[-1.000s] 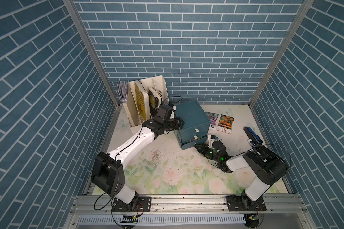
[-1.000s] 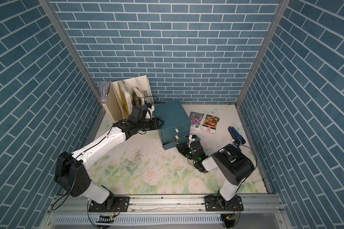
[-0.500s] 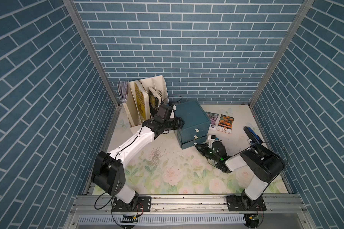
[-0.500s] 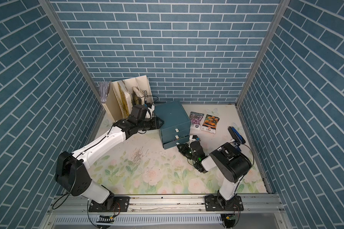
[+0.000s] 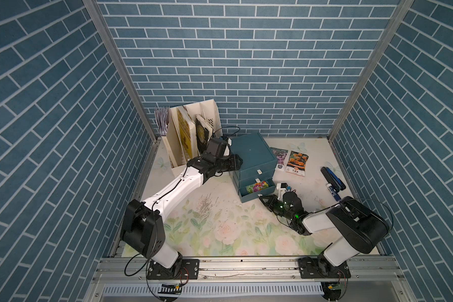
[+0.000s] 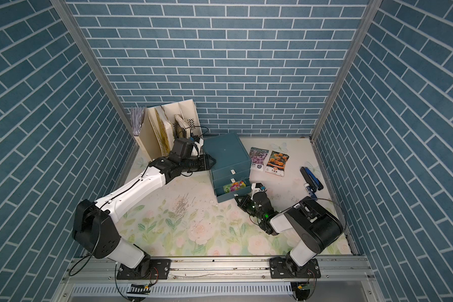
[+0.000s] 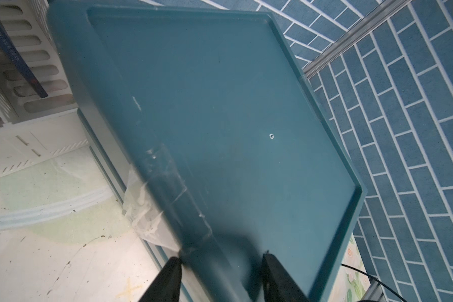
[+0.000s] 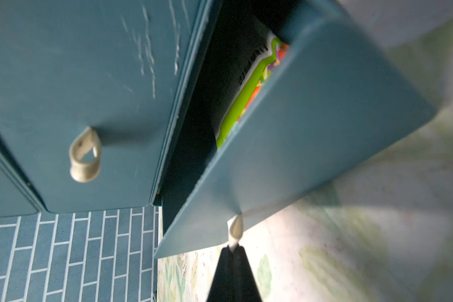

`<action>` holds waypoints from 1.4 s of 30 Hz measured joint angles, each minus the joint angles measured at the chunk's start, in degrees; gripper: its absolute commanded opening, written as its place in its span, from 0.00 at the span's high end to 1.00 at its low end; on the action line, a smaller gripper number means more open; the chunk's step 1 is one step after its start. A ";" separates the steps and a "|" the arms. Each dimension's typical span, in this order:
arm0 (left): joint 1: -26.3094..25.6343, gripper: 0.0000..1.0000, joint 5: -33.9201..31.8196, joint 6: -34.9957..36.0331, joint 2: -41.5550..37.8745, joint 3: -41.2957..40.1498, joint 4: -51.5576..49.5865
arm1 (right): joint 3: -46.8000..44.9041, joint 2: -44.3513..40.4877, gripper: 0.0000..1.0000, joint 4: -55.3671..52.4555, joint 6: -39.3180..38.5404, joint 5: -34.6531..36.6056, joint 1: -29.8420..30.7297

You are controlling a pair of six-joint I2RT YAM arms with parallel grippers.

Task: Take the seed bags out of the drawer
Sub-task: Open the drawer in the storage box.

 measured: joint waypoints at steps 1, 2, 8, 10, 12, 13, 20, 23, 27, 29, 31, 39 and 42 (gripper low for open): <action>0.00 0.47 0.00 0.02 0.00 0.00 0.00 | -0.46 -0.68 1.00 -0.46 0.04 0.26 0.42; 0.00 0.47 0.00 0.04 -0.02 0.00 -0.02 | -0.90 -1.29 1.00 -0.81 0.09 0.46 0.72; 0.02 0.47 0.02 0.09 -0.04 -0.09 0.02 | -3.63 -5.44 1.00 -2.69 0.17 1.99 2.56; 0.02 0.47 0.07 0.09 -0.11 -0.22 0.20 | -4.37 -7.04 1.00 -3.93 0.22 2.56 3.21; 0.02 0.47 0.07 0.09 -0.15 -0.33 0.28 | -4.98 -8.61 1.00 -4.92 0.44 3.04 3.76; 0.02 0.47 0.09 0.09 -0.17 -0.37 0.35 | -5.27 -9.51 1.00 -5.53 0.52 3.30 4.04; 0.04 0.47 0.13 0.15 -0.37 -0.68 0.68 | -7.78 -15.52 1.00 -10.49 0.63 4.22 5.51; 0.04 0.47 0.15 0.15 -0.37 -0.68 0.70 | -8.11 -17.49 1.00 -12.72 0.66 4.22 5.79; 0.09 0.47 0.20 0.22 -0.37 -0.68 0.68 | -8.70 -20.81 1.00 -16.06 0.70 4.15 6.27; 0.09 0.47 0.20 0.31 -0.37 -0.68 0.68 | -9.03 -23.08 1.00 -18.21 0.76 4.13 6.51; 0.09 0.47 0.22 0.33 -0.37 -0.68 0.68 | -9.38 -25.51 1.00 -20.48 0.87 4.13 6.67; 0.09 0.47 0.24 0.35 -0.37 -0.68 0.70 | -10.78 -33.99 1.00 -28.74 1.07 3.52 6.86; 0.09 0.47 0.28 0.35 -0.37 -0.68 0.70 | -10.91 -35.69 1.00 -31.15 1.09 3.23 7.26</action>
